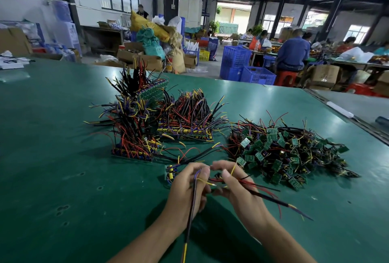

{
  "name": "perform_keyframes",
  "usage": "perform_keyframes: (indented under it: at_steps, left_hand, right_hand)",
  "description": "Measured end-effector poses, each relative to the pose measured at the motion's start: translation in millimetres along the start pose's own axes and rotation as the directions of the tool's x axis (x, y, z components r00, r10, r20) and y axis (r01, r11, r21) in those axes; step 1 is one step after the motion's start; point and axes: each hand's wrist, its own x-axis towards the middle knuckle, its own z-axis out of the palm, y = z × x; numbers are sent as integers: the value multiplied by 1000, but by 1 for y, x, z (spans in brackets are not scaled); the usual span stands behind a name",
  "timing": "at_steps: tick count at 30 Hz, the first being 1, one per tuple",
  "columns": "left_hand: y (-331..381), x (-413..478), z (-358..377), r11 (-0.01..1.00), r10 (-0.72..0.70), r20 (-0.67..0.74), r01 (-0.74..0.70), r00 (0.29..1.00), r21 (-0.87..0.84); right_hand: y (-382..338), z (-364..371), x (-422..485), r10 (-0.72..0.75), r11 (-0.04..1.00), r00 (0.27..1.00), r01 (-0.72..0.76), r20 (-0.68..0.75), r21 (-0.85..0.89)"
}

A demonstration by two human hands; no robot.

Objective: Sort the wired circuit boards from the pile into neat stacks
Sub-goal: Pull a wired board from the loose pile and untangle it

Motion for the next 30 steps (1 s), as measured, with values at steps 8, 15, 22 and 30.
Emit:
perform_keyframes:
  at_steps: [8,15,22,30]
  left_hand:
    - [2,1,1,999,28,-84,-31,996,-30]
    - [-7,-1,5,997,9,-90,-2,996,76]
    - [-4,-1,0,994,-33,117,20,993,110]
    - [-3,-1,3,996,-75,145,66,987,68]
  right_hand:
    - [5,-2,4,49,997,999,-47,-24,67]
    - [9,16,2,50,945,998,-61,40,321]
    - [15,13,1,36,949,992,-71,117,308]
    - [15,5,-8,-9,982,962,-43,272,185]
